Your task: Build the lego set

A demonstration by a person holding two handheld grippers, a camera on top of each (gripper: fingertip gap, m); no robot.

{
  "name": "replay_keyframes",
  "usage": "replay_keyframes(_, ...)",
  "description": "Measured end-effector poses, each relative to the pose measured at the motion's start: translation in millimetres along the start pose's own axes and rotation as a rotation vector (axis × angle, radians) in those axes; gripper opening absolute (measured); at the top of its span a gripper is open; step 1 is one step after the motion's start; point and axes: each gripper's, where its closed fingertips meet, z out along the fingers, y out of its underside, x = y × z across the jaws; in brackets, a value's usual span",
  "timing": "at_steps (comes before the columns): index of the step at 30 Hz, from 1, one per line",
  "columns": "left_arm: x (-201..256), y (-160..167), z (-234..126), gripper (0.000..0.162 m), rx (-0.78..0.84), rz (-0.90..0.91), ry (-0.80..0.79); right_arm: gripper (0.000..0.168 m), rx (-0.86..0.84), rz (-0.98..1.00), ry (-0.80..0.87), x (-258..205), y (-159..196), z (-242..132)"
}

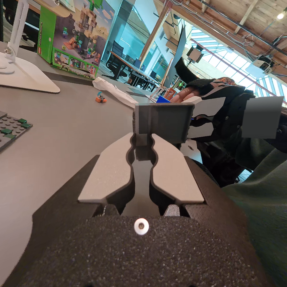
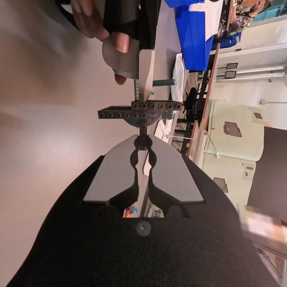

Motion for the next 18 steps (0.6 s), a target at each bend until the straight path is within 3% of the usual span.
replay_keyframes(18,9.4,-24.3,-7.9,0.016,0.157,-0.072,0.085,0.008,0.046,-0.010,0.111,25.0,-14.3,-10.9)
